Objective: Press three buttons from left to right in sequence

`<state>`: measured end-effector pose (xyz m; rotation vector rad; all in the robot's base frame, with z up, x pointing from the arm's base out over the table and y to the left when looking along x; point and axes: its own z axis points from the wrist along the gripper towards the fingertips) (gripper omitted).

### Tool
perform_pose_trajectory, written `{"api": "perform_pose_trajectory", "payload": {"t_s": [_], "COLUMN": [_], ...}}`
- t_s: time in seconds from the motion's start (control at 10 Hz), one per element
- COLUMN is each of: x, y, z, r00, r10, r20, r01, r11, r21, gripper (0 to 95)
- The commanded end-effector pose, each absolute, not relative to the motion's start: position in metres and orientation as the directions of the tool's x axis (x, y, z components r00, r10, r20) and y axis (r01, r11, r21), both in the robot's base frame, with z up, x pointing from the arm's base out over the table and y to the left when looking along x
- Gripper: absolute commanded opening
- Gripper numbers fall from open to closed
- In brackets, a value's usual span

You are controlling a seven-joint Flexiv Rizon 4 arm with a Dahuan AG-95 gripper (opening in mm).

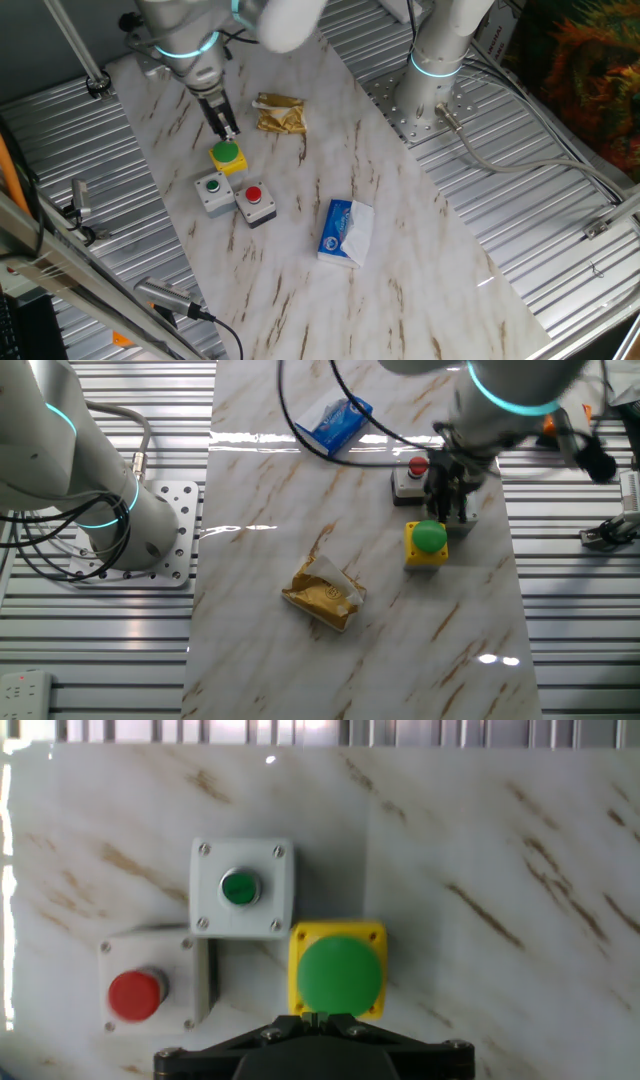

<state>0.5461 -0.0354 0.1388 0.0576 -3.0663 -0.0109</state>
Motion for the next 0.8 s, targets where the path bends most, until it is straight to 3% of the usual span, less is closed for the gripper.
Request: {"api": "perform_pose_trajectory", "payload": {"t_s": [0.1, 0.8], "x": [0.5505, 0.5587], "y": [-0.0449, -0.0397], "z": [0.1279, 0.1182], "r00": [-0.997, -0.996], "r10": [-0.049, -0.068], "r20": [0.059, 0.062], "r01": [-0.049, -0.067], "r11": [0.999, 0.998], "r21": [0.005, 0.015], "gripper": [0.0, 0.0]}}
